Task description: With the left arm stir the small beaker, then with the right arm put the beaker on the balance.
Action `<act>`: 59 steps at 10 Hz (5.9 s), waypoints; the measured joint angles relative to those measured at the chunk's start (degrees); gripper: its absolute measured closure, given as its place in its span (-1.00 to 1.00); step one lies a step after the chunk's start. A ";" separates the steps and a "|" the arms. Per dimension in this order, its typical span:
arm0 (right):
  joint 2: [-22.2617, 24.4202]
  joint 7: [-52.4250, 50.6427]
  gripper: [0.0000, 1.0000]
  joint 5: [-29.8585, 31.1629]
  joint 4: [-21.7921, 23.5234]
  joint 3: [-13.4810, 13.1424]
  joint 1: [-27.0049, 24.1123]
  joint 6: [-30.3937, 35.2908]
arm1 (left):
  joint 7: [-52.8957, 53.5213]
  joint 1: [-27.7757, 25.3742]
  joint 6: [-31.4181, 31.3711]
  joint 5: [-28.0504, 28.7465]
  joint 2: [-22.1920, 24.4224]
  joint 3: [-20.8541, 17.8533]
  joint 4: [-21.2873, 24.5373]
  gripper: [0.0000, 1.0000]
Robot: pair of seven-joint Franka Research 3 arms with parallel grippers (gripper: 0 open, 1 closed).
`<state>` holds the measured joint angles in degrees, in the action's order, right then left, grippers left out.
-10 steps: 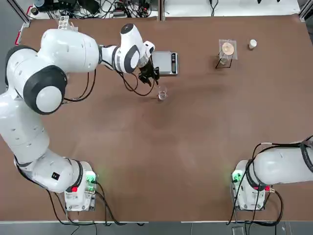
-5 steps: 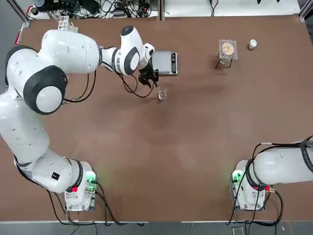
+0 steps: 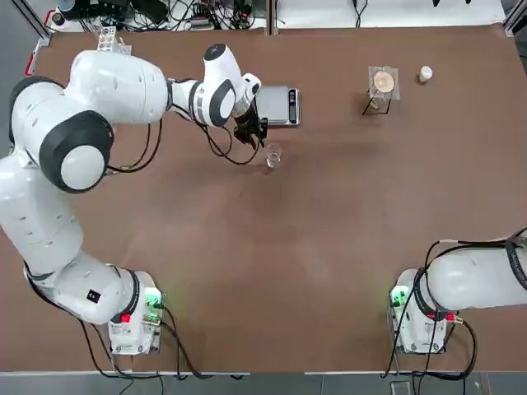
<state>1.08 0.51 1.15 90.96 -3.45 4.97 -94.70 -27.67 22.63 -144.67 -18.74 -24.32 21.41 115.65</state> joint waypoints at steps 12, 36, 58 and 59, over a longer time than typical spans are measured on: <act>0.00 0.00 -1.00 0.00 0.03 0.10 0.06 0.17 | -0.12 0.83 -2.52 0.00 0.04 0.06 -0.08 0.44; 0.00 0.01 -0.99 0.00 0.03 0.27 0.28 -0.20 | -8.01 3.58 -3.07 6.12 0.32 0.13 -0.86 0.85; -0.01 0.01 -0.99 0.00 0.03 0.30 0.30 -0.24 | -47.02 10.44 8.20 31.90 -1.69 -0.27 -10.35 0.85; -0.01 0.01 -0.99 0.00 0.03 0.30 0.30 -0.24 | -47.02 10.41 8.90 31.99 -1.96 -0.56 -10.71 0.85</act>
<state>1.07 0.52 1.15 90.99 -3.15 5.27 -94.94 -74.70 33.04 -135.77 13.25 -26.28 20.86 104.95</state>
